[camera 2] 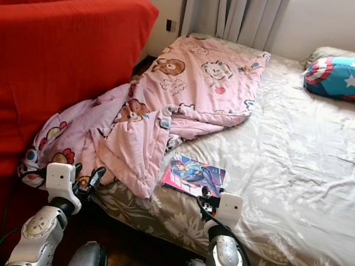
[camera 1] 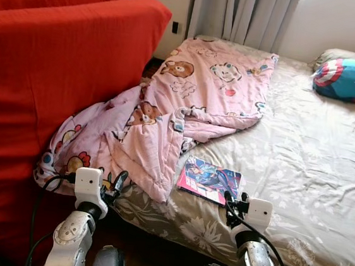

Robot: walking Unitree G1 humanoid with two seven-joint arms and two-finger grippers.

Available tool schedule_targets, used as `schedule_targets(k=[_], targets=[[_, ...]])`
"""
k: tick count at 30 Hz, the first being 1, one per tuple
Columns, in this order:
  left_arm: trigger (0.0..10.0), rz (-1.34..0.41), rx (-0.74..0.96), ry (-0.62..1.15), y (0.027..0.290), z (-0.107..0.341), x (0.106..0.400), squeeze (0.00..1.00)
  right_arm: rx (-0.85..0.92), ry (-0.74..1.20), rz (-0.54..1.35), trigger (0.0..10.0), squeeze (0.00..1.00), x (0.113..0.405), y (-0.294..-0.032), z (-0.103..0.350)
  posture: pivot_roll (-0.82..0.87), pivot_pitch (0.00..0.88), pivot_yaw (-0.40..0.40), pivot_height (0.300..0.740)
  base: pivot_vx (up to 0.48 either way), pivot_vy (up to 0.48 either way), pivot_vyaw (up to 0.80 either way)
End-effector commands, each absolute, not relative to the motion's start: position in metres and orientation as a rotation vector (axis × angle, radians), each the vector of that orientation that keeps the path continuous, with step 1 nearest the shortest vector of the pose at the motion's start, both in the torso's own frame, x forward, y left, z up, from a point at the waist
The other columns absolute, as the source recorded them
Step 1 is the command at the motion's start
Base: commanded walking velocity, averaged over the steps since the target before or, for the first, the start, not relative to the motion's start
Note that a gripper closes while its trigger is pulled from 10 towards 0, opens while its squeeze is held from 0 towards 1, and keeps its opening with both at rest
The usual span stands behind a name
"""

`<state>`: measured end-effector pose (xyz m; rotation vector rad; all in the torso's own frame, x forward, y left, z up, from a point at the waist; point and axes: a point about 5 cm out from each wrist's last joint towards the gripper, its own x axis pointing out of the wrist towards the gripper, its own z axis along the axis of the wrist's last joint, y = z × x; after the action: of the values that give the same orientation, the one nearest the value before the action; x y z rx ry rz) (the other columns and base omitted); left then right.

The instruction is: Clean up the room

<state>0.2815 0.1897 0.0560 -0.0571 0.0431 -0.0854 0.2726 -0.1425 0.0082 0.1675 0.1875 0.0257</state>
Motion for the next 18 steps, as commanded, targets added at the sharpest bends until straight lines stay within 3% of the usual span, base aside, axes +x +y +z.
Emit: schedule_targets(k=[1, 18], targets=[[10.0, -0.093, -0.046, 0.045, 0.1893, 0.0576, 0.2830, 0.00, 0.152, 0.190, 0.043, 10.0, 0.00, 0.2730, -0.1412, 0.0082, 0.01, 0.028, -0.070, 0.612, 0.240, 0.000, 0.00], [10.0, -0.096, -0.045, 0.041, 0.1880, 0.0585, 0.2841, 0.00, 0.177, 0.186, 0.027, 10.0, 0.00, 0.2728, -0.1417, 0.0082, 0.01, 0.028, -0.068, 0.612, 0.251, 0.000, 0.06]])
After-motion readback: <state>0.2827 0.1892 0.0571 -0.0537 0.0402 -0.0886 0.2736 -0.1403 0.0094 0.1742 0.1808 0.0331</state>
